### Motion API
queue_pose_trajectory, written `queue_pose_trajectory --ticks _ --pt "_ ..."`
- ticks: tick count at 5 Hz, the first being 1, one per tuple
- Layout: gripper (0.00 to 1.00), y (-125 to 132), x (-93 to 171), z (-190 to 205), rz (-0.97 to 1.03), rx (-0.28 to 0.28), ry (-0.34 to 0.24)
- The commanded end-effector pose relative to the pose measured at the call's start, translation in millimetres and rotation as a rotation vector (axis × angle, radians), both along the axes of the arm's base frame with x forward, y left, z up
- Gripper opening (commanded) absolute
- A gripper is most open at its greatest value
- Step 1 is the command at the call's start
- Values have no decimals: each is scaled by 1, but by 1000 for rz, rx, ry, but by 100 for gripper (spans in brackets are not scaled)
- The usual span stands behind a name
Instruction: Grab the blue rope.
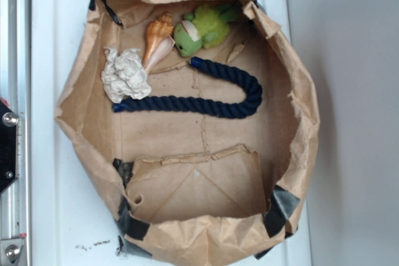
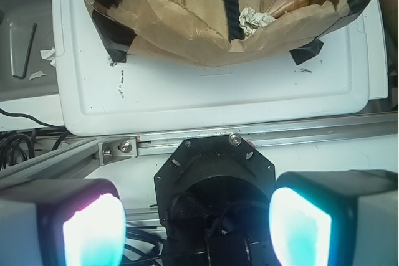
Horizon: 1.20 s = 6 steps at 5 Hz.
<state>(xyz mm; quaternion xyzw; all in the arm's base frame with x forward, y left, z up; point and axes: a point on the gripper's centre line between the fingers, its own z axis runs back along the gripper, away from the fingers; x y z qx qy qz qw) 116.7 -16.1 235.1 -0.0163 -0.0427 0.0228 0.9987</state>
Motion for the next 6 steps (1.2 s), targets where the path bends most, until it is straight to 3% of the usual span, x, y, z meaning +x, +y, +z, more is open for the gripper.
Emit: queue_pose_trajectory --ticks 1,2,3,4,5,6 --pt "100 0 0 0 0 0 0" --pt "100 -1 -5 3 60 -62 -2" --pt "100 4 32 -2 100 -100 5" --pt "100 14 50 -14 148 -99 16" --pt "100 22 91 -25 162 -89 26" --pt "100 34 120 -30 117 -113 -14"
